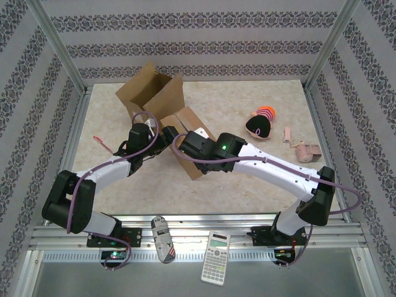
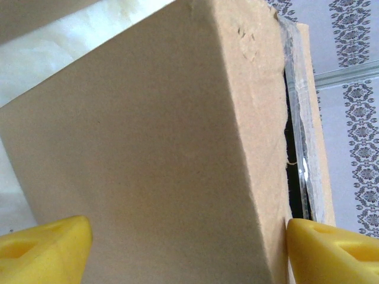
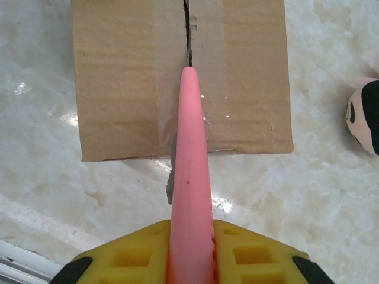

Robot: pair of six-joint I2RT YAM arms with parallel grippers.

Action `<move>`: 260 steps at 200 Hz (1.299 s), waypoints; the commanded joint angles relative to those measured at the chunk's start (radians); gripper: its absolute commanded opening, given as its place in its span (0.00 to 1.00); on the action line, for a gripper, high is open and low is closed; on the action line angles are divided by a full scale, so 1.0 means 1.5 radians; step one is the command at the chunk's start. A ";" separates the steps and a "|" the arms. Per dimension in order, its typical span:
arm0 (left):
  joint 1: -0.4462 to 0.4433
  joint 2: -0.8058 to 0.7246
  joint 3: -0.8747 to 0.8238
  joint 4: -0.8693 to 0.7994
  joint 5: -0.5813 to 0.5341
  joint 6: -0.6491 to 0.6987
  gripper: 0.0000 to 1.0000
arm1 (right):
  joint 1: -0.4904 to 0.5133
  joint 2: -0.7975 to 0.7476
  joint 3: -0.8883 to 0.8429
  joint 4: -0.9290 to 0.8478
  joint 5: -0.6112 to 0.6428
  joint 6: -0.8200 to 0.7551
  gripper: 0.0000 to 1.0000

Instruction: Unpack the express box

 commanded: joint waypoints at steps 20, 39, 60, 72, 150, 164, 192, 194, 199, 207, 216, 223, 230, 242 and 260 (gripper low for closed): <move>0.017 0.022 -0.018 -0.022 -0.022 0.010 0.84 | 0.026 -0.024 -0.006 -0.145 -0.043 0.064 0.00; 0.017 0.023 -0.016 -0.022 -0.022 0.010 0.84 | 0.035 -0.037 -0.007 -0.164 -0.044 0.076 0.00; 0.016 0.024 -0.015 -0.022 -0.022 0.010 0.84 | 0.043 -0.052 -0.011 -0.185 -0.048 0.088 0.00; 0.017 0.025 -0.015 -0.021 -0.022 0.010 0.84 | 0.046 -0.060 -0.016 -0.193 -0.053 0.095 0.00; 0.016 0.025 -0.014 -0.018 -0.018 0.007 0.84 | 0.054 -0.127 -0.069 -0.168 -0.126 0.124 0.00; 0.017 0.024 -0.012 -0.018 -0.016 0.007 0.84 | 0.055 -0.142 -0.070 -0.173 -0.127 0.130 0.00; 0.017 0.024 -0.003 -0.024 -0.011 0.011 0.84 | 0.054 -0.181 -0.068 -0.179 -0.123 0.144 0.00; 0.016 0.024 -0.003 -0.024 -0.011 0.011 0.84 | 0.055 -0.184 -0.067 -0.180 -0.121 0.145 0.00; 0.017 0.024 0.000 -0.026 -0.008 0.012 0.84 | 0.055 -0.191 -0.066 -0.180 -0.118 0.147 0.00; 0.017 0.025 0.007 -0.030 -0.004 0.014 0.84 | 0.055 -0.205 -0.063 -0.182 -0.111 0.152 0.00; 0.017 0.024 0.015 -0.034 0.004 0.016 0.84 | 0.055 -0.220 -0.061 -0.184 -0.103 0.157 0.00; 0.016 0.023 0.021 -0.035 0.012 0.019 0.84 | 0.053 -0.233 -0.061 -0.184 -0.096 0.161 0.00; 0.016 0.019 0.029 -0.037 0.023 0.023 0.85 | 0.051 -0.245 -0.063 -0.184 -0.089 0.164 0.00; 0.017 0.005 0.049 -0.051 0.043 0.036 0.87 | 0.045 -0.266 -0.070 -0.184 -0.077 0.168 0.00; 0.017 -0.032 0.088 -0.110 0.069 0.074 0.89 | 0.030 -0.298 -0.090 -0.183 -0.057 0.176 0.00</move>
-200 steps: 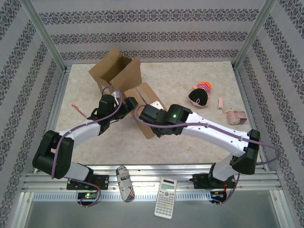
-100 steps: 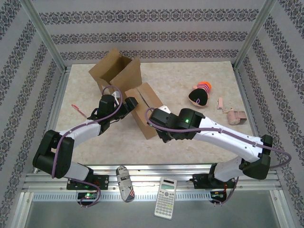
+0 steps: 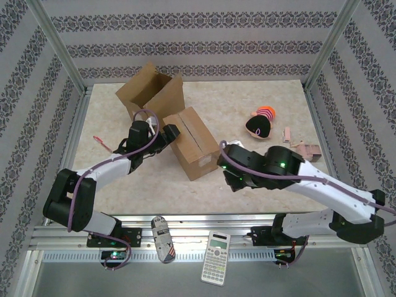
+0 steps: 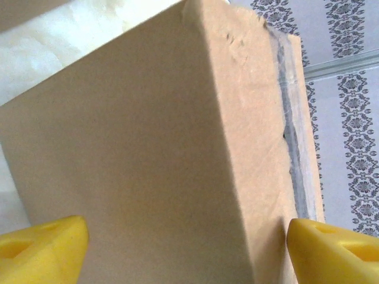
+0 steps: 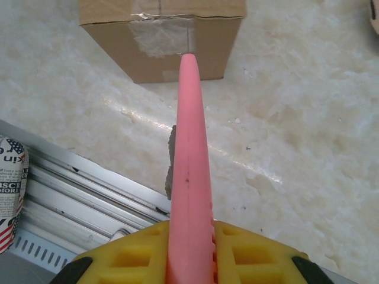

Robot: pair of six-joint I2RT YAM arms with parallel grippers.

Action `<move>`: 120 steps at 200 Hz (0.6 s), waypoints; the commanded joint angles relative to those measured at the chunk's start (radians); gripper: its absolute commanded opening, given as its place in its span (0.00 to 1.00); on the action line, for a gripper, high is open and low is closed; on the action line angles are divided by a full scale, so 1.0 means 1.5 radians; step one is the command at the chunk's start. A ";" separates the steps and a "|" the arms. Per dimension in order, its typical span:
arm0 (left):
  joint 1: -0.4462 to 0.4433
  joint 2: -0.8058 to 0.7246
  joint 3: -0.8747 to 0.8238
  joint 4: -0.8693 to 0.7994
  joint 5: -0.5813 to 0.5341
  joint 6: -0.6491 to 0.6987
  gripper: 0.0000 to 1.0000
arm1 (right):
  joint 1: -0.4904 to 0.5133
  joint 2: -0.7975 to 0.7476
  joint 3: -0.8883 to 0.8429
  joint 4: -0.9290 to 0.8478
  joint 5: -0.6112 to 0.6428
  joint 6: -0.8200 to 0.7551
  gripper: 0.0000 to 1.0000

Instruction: Unpack the express box

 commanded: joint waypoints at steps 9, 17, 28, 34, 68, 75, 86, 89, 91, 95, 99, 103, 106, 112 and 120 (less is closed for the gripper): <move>0.010 -0.066 0.076 -0.127 0.035 0.082 0.90 | -0.025 -0.055 -0.038 -0.029 0.043 0.029 0.00; 0.009 -0.091 0.096 -0.177 0.028 0.106 0.90 | -0.034 -0.071 -0.051 -0.023 0.046 0.029 0.00; 0.009 -0.129 0.121 -0.251 0.005 0.137 0.91 | -0.051 -0.093 -0.069 -0.017 0.052 0.029 0.00; 0.009 -0.150 0.133 -0.290 -0.011 0.152 0.91 | -0.059 -0.103 -0.077 -0.013 0.059 0.030 0.00; 0.013 -0.213 0.188 -0.526 -0.157 0.202 0.74 | -0.114 -0.126 -0.127 -0.001 0.122 0.027 0.00; 0.015 -0.212 0.192 -0.557 -0.176 0.205 0.62 | -0.123 -0.123 -0.136 0.005 0.138 0.028 0.00; 0.020 -0.203 0.190 -0.583 -0.201 0.206 0.44 | -0.134 -0.115 -0.150 0.018 0.163 0.031 0.00; 0.022 -0.199 0.189 -0.589 -0.206 0.207 0.40 | -0.137 -0.112 -0.154 0.022 0.168 0.032 0.00; 0.023 -0.195 0.188 -0.591 -0.210 0.205 0.37 | -0.139 -0.110 -0.157 0.023 0.173 0.033 0.00; 0.026 -0.188 0.187 -0.594 -0.217 0.205 0.31 | -0.142 -0.106 -0.162 0.029 0.179 0.034 0.00; 0.030 -0.178 0.185 -0.594 -0.222 0.206 0.24 | -0.145 -0.102 -0.165 0.035 0.184 0.035 0.00; 0.035 -0.168 0.183 -0.591 -0.226 0.206 0.17 | -0.147 -0.097 -0.169 0.042 0.188 0.036 0.00; 0.039 -0.159 0.181 -0.587 -0.228 0.206 0.12 | -0.149 -0.093 -0.171 0.048 0.189 0.036 0.00; 0.049 -0.140 0.178 -0.578 -0.231 0.205 0.05 | -0.152 -0.086 -0.176 0.059 0.192 0.036 0.00; 0.063 -0.113 0.174 -0.557 -0.228 0.205 0.00 | -0.155 -0.076 -0.181 0.075 0.193 0.034 0.00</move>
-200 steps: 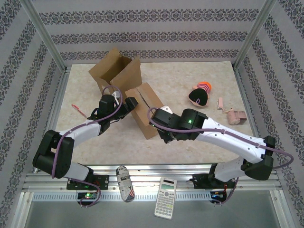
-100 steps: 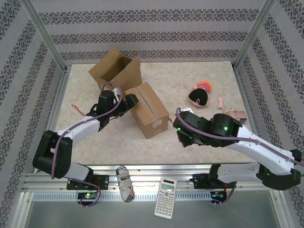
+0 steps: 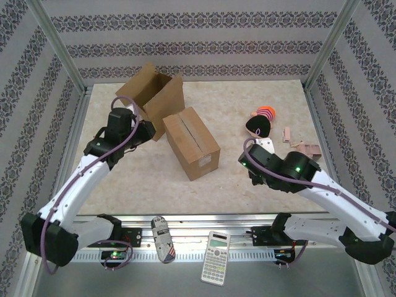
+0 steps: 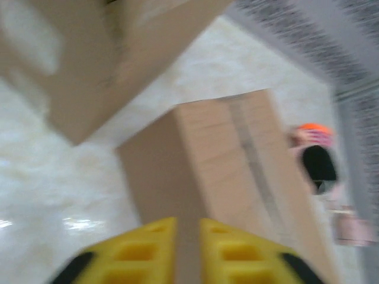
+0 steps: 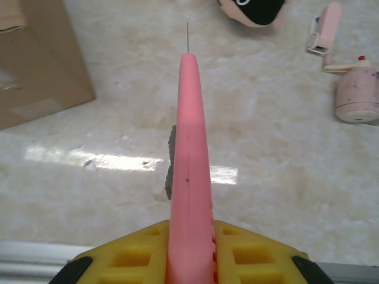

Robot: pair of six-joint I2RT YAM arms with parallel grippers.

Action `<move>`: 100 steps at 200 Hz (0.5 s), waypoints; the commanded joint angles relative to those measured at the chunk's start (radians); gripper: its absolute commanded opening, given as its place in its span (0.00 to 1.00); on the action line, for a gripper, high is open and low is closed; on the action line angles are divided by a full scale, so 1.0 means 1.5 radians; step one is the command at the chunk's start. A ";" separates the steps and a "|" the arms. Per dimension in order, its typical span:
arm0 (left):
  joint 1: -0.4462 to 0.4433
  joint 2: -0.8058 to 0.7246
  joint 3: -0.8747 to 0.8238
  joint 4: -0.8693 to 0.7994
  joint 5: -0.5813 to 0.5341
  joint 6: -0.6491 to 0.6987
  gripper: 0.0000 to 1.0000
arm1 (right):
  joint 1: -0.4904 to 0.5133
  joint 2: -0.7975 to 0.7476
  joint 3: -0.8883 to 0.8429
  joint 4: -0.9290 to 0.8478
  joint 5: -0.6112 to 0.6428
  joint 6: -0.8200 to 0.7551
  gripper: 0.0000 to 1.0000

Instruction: Unpack the express box

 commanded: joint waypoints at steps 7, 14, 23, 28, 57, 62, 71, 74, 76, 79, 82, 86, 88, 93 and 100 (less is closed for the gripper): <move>0.050 0.091 -0.020 -0.040 -0.047 0.022 0.00 | -0.013 0.029 -0.023 0.069 0.055 0.008 0.00; 0.060 0.117 -0.020 -0.017 -0.043 0.022 0.00 | -0.016 0.039 -0.026 0.080 0.053 0.006 0.00; 0.071 0.150 -0.015 0.011 -0.039 0.024 0.00 | -0.018 0.051 -0.028 0.090 0.051 0.005 0.00; 0.075 0.168 -0.010 0.023 -0.041 0.025 0.00 | -0.018 0.058 -0.029 0.093 0.049 0.004 0.00; 0.094 0.255 0.029 0.071 -0.049 0.041 0.00 | -0.019 0.095 -0.036 0.120 0.037 0.002 0.00; 0.096 0.269 0.037 0.074 -0.050 0.045 0.00 | -0.019 0.100 -0.038 0.125 0.035 0.001 0.00; 0.101 0.295 0.050 0.081 -0.052 0.053 0.00 | -0.019 0.111 -0.041 0.135 0.031 0.001 0.00; 0.103 0.302 0.055 0.083 -0.052 0.054 0.00 | -0.021 0.115 -0.042 0.138 0.029 0.001 0.00; 0.104 0.307 0.057 0.085 -0.052 0.056 0.00 | -0.020 0.118 -0.042 0.141 0.028 0.001 0.00; 0.107 0.314 0.061 0.089 -0.051 0.057 0.00 | -0.021 0.122 -0.043 0.144 0.026 0.001 0.00; 0.108 0.322 0.065 0.093 -0.050 0.059 0.00 | -0.020 0.126 -0.043 0.149 0.024 0.000 0.00; 0.112 0.331 0.070 0.099 -0.049 0.060 0.00 | -0.020 0.131 -0.044 0.152 0.023 0.000 0.00; 0.112 0.335 0.073 0.101 -0.048 0.061 0.00 | -0.020 0.134 -0.044 0.155 0.021 0.000 0.00; 0.116 0.347 0.079 0.107 -0.047 0.062 0.00 | -0.020 0.141 -0.044 0.161 0.017 0.000 0.00; 0.121 0.362 0.089 0.111 -0.045 0.065 0.00 | -0.020 0.153 -0.042 0.169 0.012 -0.001 0.00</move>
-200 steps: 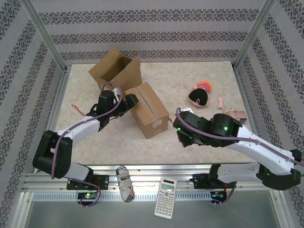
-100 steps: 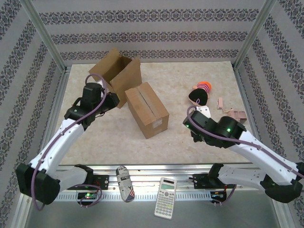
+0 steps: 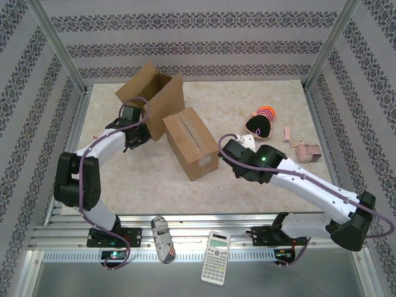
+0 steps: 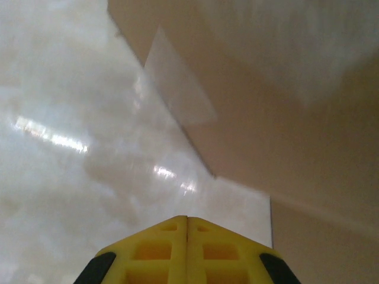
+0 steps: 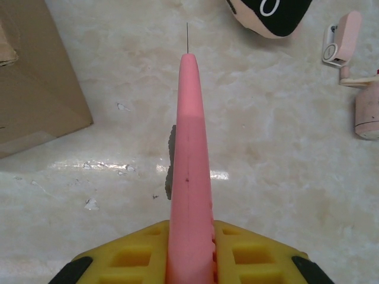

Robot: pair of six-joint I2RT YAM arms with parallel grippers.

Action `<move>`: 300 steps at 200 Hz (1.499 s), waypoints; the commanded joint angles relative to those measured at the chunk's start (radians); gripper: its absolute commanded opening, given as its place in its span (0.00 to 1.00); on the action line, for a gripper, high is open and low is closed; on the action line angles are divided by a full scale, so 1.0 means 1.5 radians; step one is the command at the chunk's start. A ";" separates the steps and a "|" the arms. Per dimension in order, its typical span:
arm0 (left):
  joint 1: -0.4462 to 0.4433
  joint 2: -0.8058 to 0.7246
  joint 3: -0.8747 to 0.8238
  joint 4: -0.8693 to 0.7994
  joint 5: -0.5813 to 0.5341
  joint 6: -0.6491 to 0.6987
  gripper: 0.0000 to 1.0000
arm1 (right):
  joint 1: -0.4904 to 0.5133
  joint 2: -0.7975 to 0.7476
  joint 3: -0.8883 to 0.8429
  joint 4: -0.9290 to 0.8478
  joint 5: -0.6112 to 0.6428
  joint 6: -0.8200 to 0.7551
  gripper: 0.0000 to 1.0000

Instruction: Unpack the express box

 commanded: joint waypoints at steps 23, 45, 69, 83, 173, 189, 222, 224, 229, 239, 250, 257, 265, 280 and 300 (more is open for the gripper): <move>0.035 0.088 0.083 0.061 -0.003 0.042 0.00 | -0.005 0.061 -0.001 0.071 -0.022 -0.005 0.00; 0.045 0.135 0.133 0.056 -0.005 0.055 0.00 | -0.006 0.098 0.011 0.086 -0.035 -0.006 0.00; 0.052 0.174 0.180 0.047 0.004 0.064 0.00 | -0.006 0.133 0.020 0.103 -0.047 -0.003 0.00; 0.051 0.180 0.189 0.044 0.016 0.063 0.00 | -0.006 0.147 0.022 0.114 -0.051 -0.002 0.00; 0.048 -0.027 -0.004 0.072 0.114 0.028 0.03 | -0.020 0.222 0.082 0.170 -0.043 -0.059 0.00; 0.040 -0.065 -0.007 0.047 0.138 0.036 0.11 | -0.033 0.227 0.087 0.180 -0.039 -0.074 0.00; 0.004 -0.118 0.022 0.014 0.171 0.051 0.32 | -0.067 0.241 0.096 0.219 -0.050 -0.115 0.00; 0.003 -0.119 0.024 0.014 0.173 0.051 0.34 | -0.070 0.242 0.097 0.223 -0.051 -0.117 0.00; -0.001 -0.125 0.028 0.014 0.179 0.050 0.38 | -0.074 0.245 0.099 0.231 -0.054 -0.125 0.00; -0.008 -0.133 0.034 0.019 0.188 0.048 0.44 | -0.082 0.254 0.106 0.234 -0.057 -0.135 0.00; -0.015 -0.138 0.043 0.027 0.197 0.047 0.49 | -0.089 0.262 0.116 0.230 -0.060 -0.140 0.00; -0.019 -0.137 0.050 0.033 0.204 0.047 0.51 | -0.090 0.265 0.119 0.229 -0.059 -0.142 0.00; -0.023 -0.132 0.058 0.040 0.216 0.046 0.54 | -0.091 0.265 0.120 0.232 -0.060 -0.143 0.00; -0.033 -0.113 0.077 0.048 0.232 0.050 0.57 | -0.093 0.265 0.119 0.238 -0.067 -0.143 0.00; -0.045 -0.074 0.105 0.050 0.229 0.066 0.59 | -0.093 0.266 0.120 0.239 -0.071 -0.141 0.00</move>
